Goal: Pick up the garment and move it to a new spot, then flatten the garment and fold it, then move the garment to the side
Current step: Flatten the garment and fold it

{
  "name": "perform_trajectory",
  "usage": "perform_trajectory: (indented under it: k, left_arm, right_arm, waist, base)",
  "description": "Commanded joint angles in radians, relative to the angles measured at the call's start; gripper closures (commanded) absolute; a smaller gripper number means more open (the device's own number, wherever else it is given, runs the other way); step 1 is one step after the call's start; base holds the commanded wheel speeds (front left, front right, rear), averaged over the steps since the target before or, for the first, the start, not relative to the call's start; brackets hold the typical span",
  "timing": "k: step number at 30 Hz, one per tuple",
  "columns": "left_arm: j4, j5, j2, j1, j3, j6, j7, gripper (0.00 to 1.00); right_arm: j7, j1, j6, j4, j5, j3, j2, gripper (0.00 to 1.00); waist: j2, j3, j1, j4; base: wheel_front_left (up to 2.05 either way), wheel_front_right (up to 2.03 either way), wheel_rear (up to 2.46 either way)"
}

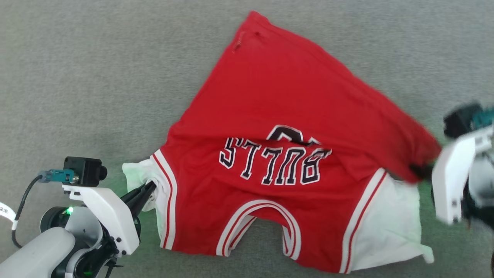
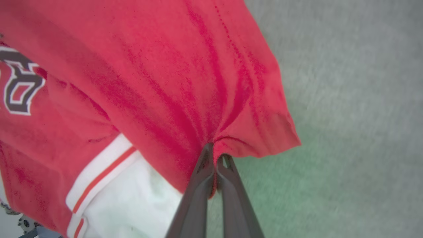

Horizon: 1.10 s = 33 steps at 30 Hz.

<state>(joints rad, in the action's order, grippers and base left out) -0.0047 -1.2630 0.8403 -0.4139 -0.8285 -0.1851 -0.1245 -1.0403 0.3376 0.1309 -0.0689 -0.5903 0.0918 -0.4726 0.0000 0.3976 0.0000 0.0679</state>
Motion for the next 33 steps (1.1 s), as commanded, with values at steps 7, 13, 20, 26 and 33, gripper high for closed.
perform_trajectory:
  k: [7,13,20,26,33]
  left_arm:
    - [-0.01,-0.005,0.001,-0.007,0.002,-0.005,-0.009,1.0]
    - [0.005,-0.001,-0.007,-0.013,0.0,0.001,-0.007,1.0]
    - [0.012,-0.008,-0.002,-0.003,0.007,0.002,0.002,1.0]
    - [0.003,-0.013,-0.002,0.005,0.007,0.001,0.004,1.0]
    - [-0.001,0.002,-0.02,-0.013,-0.002,0.008,0.003,1.0]
  right_arm:
    - [-0.02,-0.26,0.0,-0.163,0.057,-0.132,0.161,1.0]
    - [0.079,-0.298,-0.001,-0.092,0.123,-0.136,0.208,0.0]
    - [0.078,-0.279,-0.002,-0.179,0.127,-0.161,0.188,0.0]
    - [0.018,-0.255,0.0,-0.356,0.121,-0.204,0.194,0.0]
    - [0.024,-0.135,0.0,-0.449,0.162,-0.192,0.162,0.0]
  waist:
    - [0.0,0.0,0.0,-0.021]
    - [0.0,0.0,0.0,-0.02]
    - [0.0,-0.01,0.0,-0.026]
    - [0.0,-0.015,0.0,-0.017]
    - [0.0,-0.01,0.0,0.028]
  base:
    - [0.0,0.0,0.0]
    - [0.0,0.0,0.0]
    - [0.0,0.0,0.0]
    - [0.0,0.0,0.0]
    - [0.0,0.0,0.0]
